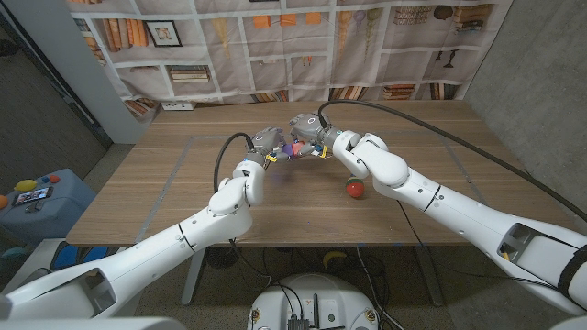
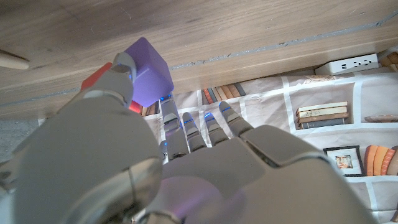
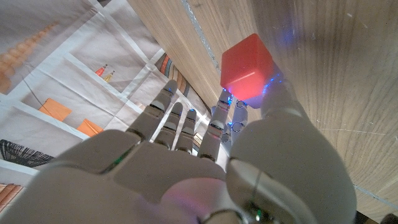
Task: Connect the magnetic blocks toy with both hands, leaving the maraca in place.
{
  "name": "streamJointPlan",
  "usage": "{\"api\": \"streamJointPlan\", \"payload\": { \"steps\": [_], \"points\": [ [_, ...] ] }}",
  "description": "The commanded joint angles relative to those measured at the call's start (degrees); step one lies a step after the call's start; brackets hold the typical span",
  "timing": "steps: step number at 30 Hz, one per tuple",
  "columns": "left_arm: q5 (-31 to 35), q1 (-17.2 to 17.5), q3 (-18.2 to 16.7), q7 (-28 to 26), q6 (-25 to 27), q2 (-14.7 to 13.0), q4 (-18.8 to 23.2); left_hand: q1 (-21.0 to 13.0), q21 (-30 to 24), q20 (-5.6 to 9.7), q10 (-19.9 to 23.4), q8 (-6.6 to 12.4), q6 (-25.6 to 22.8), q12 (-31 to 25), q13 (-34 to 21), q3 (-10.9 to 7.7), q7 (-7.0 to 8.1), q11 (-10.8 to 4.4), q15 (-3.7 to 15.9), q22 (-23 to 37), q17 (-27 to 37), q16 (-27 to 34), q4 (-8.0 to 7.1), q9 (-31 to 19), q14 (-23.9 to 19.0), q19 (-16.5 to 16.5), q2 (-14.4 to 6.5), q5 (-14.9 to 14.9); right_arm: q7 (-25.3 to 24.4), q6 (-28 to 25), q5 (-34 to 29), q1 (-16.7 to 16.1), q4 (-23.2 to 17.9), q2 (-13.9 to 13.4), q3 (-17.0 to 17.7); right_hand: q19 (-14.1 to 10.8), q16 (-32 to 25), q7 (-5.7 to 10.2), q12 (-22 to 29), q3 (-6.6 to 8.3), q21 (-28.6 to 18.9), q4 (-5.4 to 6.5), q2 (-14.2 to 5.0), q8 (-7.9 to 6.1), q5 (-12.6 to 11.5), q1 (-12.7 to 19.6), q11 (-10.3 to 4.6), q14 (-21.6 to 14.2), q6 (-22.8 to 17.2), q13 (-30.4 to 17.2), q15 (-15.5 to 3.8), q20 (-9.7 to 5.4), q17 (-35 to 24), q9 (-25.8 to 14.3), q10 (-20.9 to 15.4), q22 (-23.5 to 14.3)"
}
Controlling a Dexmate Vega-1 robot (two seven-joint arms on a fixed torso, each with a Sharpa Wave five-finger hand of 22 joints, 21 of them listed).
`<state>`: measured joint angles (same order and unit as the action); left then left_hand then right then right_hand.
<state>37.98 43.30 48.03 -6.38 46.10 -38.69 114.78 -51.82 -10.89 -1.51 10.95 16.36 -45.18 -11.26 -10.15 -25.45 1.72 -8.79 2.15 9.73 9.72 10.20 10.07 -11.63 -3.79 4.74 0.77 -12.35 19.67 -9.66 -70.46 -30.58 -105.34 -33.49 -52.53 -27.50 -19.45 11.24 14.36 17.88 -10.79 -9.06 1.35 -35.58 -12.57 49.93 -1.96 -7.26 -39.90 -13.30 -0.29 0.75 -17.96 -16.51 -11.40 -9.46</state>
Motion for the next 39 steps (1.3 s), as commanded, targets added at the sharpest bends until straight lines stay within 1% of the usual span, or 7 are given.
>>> {"api": "streamJointPlan", "payload": {
  "steps": [1, 6, 24, 25, 31, 35, 39],
  "points": [
    [-0.4, -0.1, -0.4, -0.1, -0.4, -0.2, -0.3, -0.3, -0.2, -0.08, 0.6, 0.5, -8.0, 0.1, -0.1, 0.15, 4.66, 0.22, 0.35, 0.2, 0.1, 0.3, -0.27, -1.0, -0.6, 0.6, -0.8, -0.4, 0.7, -0.9, -1.2, 0.0, -0.4, 0.1, -0.2, 0.0, 0.3, 1.35, -0.5, -0.59, 0.1, 0.09, 1.37, 0.44, 0.0, -0.3, -0.02, 0.3, -0.2, -0.2, 0.38, 0.82, -0.2, 0.1, 0.3, -0.2],
    [-0.6, -0.2, -0.5, -0.1, -0.8, -0.3, -0.5, -0.3, -0.2, -0.15, 0.6, 0.5, -8.0, 0.1, -0.1, 0.19, 4.5, 0.21, 0.32, 0.2, 0.1, 0.3, -0.28, -1.0, -0.7, 0.6, -0.8, -0.4, 1.4, -0.8, -1.3, 0.2, -0.4, 0.2, -0.3, 0.5, 0.6, 1.33, -1.1, -1.02, 0.2, 0.22, 2.02, 1.38, -0.1, -0.8, 0.14, 0.9, 2.1, -0.2, 1.16, 1.79, -0.3, 0.3, 1.5, -0.2],
    [-1.0, -1.0, -0.3, 0.0, -1.3, 0.1, -1.7, -0.4, -0.2, -0.02, 0.8, 0.36, -8.1, 0.1, -0.1, 0.33, 4.57, 0.24, 0.34, 0.2, 0.1, 0.3, -0.3, -0.9, -0.8, 0.7, -1.0, -0.5, 4.5, -1.3, -1.9, 1.2, 0.2, 1.0, -0.8, 2.9, 2.3, 1.24, -2.6, -2.22, 0.4, 0.71, 3.69, 5.14, -1.0, -2.8, 1.7, 3.6, 10.7, -0.3, 2.97, 3.64, -0.5, 1.2, 5.5, -0.2],
    [-1.0, -1.0, -0.3, 0.0, -1.3, 0.1, -1.8, -0.4, -0.2, -0.03, 0.8, 0.37, -8.1, 0.1, -0.1, 0.35, 4.55, 0.25, 0.36, 0.2, 0.1, 0.3, -0.3, -0.9, -0.8, 0.7, -1.0, -0.5, 4.5, -1.5, -2.0, 1.2, 0.3, 1.1, -0.8, 3.3, 2.5, 1.2, -2.7, -2.3, 0.4, 0.71, 3.9, 5.85, -1.2, -3.0, 1.89, 3.9, 12.2, -0.4, 3.3, 3.86, -0.5, 1.5, 5.8, -0.2],
    [-1.2, -1.4, -0.2, 0.1, -1.3, 0.4, -2.2, -0.5, -0.2, -0.04, 0.7, 0.36, -8.1, 0.1, -0.1, 0.4, 4.53, 0.15, 0.31, 0.2, 0.1, 0.3, -0.3, -0.9, -0.8, 0.7, -1.0, -0.5, 5.0, -2.2, -2.2, 1.3, 0.5, 1.6, -0.9, 4.2, 3.1, 1.08, -2.9, -2.56, 0.4, 1.01, 4.09, 7.45, -1.6, -4.0, 2.63, 4.9, 15.4, -0.6, 4.0, 4.27, -0.6, 2.0, 7.5, -0.2],
    [-1.3, -1.7, -0.1, 0.3, -1.6, 0.4, -2.5, -0.5, -0.2, -0.11, 0.7, 0.28, -8.1, 0.1, -0.1, 0.44, 4.51, 0.19, 0.31, 0.2, 0.1, 0.3, -0.3, -0.9, -0.9, 0.7, -1.0, -0.5, 5.5, -2.7, -2.6, 1.3, 0.4, 1.8, -1.1, 4.9, 3.6, 0.14, -3.1, -2.71, 0.4, 1.15, 4.2, 8.59, -1.9, -4.6, 3.11, 5.6, 17.8, -0.7, 4.59, 4.66, -0.7, 2.4, 8.9, -0.2],
    [-1.4, -1.9, -0.1, 0.4, -1.5, 0.5, -2.7, -0.5, -0.2, -0.09, 0.7, 0.25, -8.0, 0.1, -0.1, 0.49, 4.58, 0.21, 0.32, 0.2, 0.1, 0.3, -0.3, -0.9, -0.9, 0.7, -1.0, -0.5, 6.4, -2.9, -2.8, 1.6, 0.3, 1.9, -1.2, 6.0, 4.1, 0.39, -3.2, -2.71, 0.5, 1.14, 4.24, 9.87, -2.2, -5.0, 3.76, 6.4, 20.4, -0.8, 5.34, 5.24, -0.7, 2.8, 10.2, -0.2]
  ]
}}
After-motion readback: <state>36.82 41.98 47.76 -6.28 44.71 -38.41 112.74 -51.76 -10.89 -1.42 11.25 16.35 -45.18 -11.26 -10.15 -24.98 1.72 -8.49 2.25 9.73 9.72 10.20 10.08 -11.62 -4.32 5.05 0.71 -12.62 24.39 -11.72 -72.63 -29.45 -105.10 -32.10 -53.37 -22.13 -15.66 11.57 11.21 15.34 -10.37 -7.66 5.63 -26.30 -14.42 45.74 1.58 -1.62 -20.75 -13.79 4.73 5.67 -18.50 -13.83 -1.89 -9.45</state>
